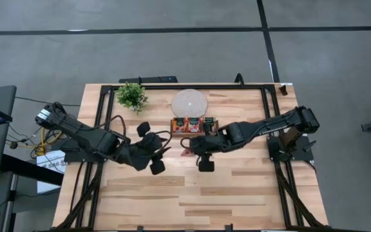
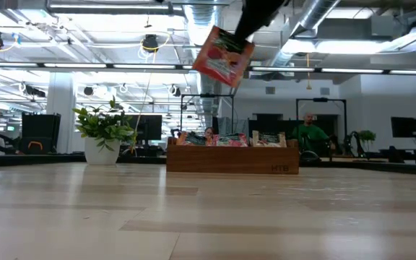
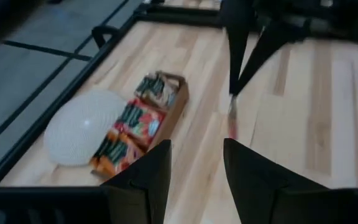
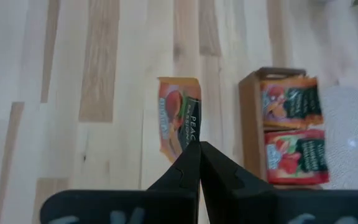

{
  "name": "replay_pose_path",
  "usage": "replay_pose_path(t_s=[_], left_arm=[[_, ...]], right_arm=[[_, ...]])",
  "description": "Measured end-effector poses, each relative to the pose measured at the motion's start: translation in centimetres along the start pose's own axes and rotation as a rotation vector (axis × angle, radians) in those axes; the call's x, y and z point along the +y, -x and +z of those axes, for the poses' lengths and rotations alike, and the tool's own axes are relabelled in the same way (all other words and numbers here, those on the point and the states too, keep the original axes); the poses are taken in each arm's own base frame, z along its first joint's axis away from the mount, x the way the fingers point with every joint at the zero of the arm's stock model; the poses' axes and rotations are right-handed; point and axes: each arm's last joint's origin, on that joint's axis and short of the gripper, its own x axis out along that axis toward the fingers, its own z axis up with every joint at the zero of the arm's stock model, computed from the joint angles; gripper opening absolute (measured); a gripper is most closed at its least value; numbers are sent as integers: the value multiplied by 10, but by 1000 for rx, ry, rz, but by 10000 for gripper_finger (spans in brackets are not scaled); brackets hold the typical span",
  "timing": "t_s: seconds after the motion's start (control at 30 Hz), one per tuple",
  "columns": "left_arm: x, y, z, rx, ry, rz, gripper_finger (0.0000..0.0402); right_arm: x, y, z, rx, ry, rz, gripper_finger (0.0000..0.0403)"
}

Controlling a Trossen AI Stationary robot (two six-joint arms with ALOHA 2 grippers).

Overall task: Pick & Place Tea
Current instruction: Put the orange tea bag into the left section of the wooden organizer

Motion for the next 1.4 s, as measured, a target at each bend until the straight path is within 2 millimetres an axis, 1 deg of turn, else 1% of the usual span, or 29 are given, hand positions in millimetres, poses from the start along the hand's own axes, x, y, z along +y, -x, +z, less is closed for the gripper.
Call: replay_pose_path(t_s=[0.07,0.27,0.43,0.7,0.87,1.13,1.4], left_arm=[[2,-3,5,-19,15,-14,140],[7,-15,12,-6,70,-96,140],[8,-30,12,16,82,-97,140],[-1,-49,9,46,92,-156,140],[-5,-54,11,19,89,-169,140],[-2,-57,13,9,103,-161,140],[-7,-68,8,39,97,-165,140]], right_arm=[[-4,1,4,-23,-7,-4,0],[-13,4,9,-50,-10,-16,0],[-13,5,11,-70,7,-14,0],[-13,5,11,-70,7,-17,0],[-13,5,11,-71,7,-19,0],[-12,5,12,-75,8,-18,0],[-12,5,12,-75,9,-18,0]])
